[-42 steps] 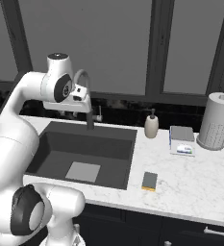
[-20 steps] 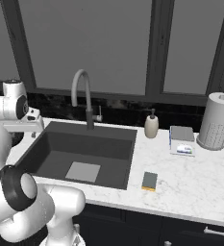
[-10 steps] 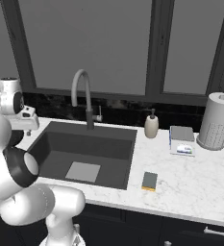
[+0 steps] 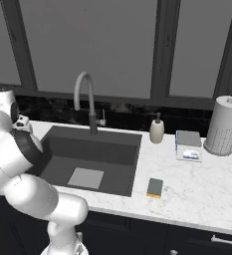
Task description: Pick the pan and sponge and place them into the sink. Then turn on the water.
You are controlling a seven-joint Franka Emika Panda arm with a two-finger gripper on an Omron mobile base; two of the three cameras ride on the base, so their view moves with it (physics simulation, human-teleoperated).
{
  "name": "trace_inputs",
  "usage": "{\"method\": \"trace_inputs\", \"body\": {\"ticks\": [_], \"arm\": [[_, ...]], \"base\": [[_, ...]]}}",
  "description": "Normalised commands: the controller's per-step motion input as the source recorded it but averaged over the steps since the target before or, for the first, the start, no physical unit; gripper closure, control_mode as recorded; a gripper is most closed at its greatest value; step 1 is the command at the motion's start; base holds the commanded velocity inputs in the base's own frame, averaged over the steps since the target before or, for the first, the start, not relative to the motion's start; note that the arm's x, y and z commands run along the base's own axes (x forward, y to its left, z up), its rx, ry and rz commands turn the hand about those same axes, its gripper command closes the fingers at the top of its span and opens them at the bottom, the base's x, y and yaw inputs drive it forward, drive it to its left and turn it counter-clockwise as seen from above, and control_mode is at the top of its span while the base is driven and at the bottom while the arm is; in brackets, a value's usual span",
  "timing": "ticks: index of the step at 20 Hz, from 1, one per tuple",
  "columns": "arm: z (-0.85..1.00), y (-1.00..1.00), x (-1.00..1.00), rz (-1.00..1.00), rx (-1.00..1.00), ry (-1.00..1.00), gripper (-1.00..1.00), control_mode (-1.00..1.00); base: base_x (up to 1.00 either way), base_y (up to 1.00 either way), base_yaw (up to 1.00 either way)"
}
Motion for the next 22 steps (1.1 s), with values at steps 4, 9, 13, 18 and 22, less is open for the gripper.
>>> {"method": "trace_inputs", "body": {"ticks": [4, 9, 13, 18, 22], "arm": [[-0.08, 0.08, 0.13, -0.01, -0.02, 0.0, -1.0, -1.0], [-0.14, 0.16, 0.09, 0.0, -0.03, -0.01, -1.0, -1.0], [-0.21, 0.37, 0.01, -0.01, 0.0, -0.03, -1.0, -1.0], [-0.09, 0.38, 0.0, -0.13, 0.0, -0.02, -1.0, -1.0], [-0.04, 0.44, 0.0, -0.2, 0.0, 0.0, -1.0, -1.0]], "base": [[0.0, 0.0, 0.0], [0.0, 0.0, 0.0], [0.0, 0.0, 0.0], [0.0, 0.0, 0.0], [0.0, 0.0, 0.0]]}}
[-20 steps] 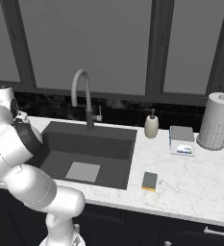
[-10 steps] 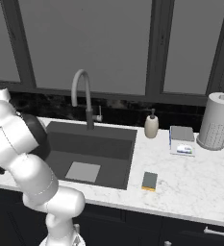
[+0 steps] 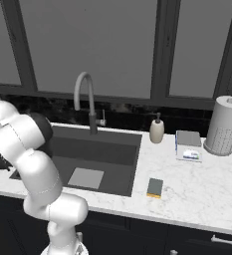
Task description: Pick the pan and sponge and place them into the sink. Then turn on the water.
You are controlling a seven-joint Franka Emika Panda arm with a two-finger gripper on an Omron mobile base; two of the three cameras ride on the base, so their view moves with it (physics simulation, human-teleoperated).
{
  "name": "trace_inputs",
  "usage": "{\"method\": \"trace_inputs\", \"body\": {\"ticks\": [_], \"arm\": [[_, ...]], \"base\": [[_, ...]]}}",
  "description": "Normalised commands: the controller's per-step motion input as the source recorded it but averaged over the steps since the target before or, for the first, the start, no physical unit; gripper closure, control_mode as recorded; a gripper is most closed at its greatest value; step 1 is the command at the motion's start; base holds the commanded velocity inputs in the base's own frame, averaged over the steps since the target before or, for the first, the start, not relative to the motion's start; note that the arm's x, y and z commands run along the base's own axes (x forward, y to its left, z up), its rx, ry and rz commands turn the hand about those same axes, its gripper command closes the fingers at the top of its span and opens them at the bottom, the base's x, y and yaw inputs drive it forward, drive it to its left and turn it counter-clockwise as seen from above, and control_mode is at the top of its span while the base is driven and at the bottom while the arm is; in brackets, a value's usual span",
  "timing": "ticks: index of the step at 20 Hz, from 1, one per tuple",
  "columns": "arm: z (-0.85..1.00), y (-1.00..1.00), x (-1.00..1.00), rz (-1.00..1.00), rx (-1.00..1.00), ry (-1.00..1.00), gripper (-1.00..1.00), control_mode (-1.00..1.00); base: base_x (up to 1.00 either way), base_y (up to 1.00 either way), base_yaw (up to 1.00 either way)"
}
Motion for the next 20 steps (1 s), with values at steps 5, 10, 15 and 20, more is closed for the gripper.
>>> {"method": "trace_inputs", "body": {"ticks": [5, 10, 15, 20], "arm": [[-0.16, 0.42, 0.0, -0.14, 0.0, 0.0, -1.0, -1.0], [-0.22, 0.26, 0.0, 0.0, 0.0, 0.0, -1.0, -1.0], [-0.17, 0.23, 0.0, 0.0, 0.0, 0.0, -1.0, -1.0], [-0.2, 0.11, -0.04, 0.0, 0.0, 0.0, -1.0, -1.0]], "base": [[0.0, 0.0, 0.0], [0.0, 0.0, 0.0], [0.0, 0.0, 0.0], [0.0, 0.0, 0.0]]}}
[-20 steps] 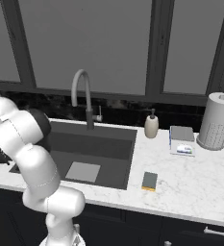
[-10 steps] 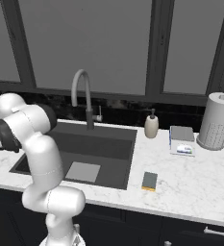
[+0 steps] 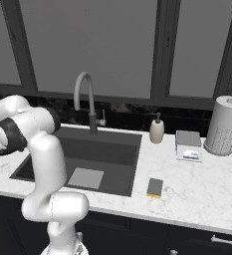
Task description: Pick the pan and sponge and place them into the sink. Then turn on the water.
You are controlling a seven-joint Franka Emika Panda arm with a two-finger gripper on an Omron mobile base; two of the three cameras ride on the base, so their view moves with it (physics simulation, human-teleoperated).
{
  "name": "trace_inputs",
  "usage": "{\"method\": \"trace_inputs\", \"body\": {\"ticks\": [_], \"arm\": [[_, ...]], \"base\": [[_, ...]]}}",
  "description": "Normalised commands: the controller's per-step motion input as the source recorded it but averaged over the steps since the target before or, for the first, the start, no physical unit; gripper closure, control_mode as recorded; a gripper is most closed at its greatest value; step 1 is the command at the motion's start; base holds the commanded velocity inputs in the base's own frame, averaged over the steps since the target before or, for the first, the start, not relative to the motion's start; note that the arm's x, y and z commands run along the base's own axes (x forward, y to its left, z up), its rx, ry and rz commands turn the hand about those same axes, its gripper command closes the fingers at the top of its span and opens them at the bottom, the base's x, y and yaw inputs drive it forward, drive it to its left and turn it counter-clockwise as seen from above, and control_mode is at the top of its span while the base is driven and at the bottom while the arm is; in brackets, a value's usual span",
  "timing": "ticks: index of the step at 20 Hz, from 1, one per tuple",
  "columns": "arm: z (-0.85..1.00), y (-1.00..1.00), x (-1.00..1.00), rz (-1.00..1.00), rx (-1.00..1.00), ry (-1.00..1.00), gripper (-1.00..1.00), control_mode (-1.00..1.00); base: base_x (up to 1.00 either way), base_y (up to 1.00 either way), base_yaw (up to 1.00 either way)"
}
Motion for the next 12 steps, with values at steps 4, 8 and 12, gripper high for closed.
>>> {"method": "trace_inputs", "body": {"ticks": [4, 8, 12], "arm": [[-0.23, 0.2, -0.02, 0.0, 0.0, 0.0, -1.0, -1.0], [-0.21, 0.22, -0.01, 0.0, 0.0, 0.0, -1.0, -1.0], [-0.26, 0.23, 0.0, 0.0, 0.0, 0.0, -1.0, -1.0]], "base": [[0.0, 0.0, 0.0], [0.0, 0.0, 0.0], [0.0, 0.0, 0.0]]}}
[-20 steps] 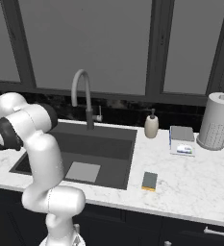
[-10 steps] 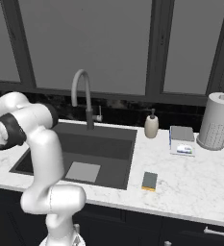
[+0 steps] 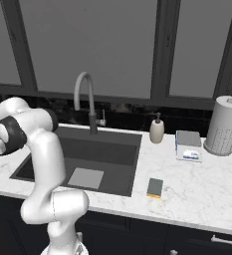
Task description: Pick the pan and sponge and place them into the sink. Then turn on the water.
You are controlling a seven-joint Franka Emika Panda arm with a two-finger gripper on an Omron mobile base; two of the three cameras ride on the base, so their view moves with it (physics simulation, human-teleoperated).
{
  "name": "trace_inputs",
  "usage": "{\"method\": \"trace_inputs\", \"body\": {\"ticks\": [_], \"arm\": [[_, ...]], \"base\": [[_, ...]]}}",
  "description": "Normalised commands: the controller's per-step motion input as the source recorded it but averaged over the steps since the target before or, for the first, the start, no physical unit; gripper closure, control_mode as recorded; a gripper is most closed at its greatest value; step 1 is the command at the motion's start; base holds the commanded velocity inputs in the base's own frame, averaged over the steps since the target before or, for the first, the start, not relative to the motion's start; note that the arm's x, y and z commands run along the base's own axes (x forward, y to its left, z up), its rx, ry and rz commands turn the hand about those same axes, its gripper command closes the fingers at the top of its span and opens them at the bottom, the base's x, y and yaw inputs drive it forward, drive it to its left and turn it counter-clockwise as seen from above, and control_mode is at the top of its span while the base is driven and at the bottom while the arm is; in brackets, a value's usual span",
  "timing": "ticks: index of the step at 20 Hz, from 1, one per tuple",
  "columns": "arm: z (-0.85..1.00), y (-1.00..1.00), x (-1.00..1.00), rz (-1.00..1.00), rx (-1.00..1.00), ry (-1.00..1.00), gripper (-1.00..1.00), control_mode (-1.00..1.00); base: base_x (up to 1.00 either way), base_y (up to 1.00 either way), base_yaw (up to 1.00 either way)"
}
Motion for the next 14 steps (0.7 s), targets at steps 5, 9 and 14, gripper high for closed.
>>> {"method": "trace_inputs", "body": {"ticks": [5, 9, 14], "arm": [[-0.25, 0.21, 0.0, 0.0, 0.0, 0.0, -1.0, -1.0], [-0.24, 0.11, 0.0, 0.0, 0.0, 0.0, -1.0, -1.0], [-0.2, 0.1, 0.0, 0.0, 0.0, 0.0, 1.0, -1.0]], "base": [[0.0, 0.0, 0.0], [0.0, 0.0, 0.0], [0.0, 0.0, 0.0]]}}
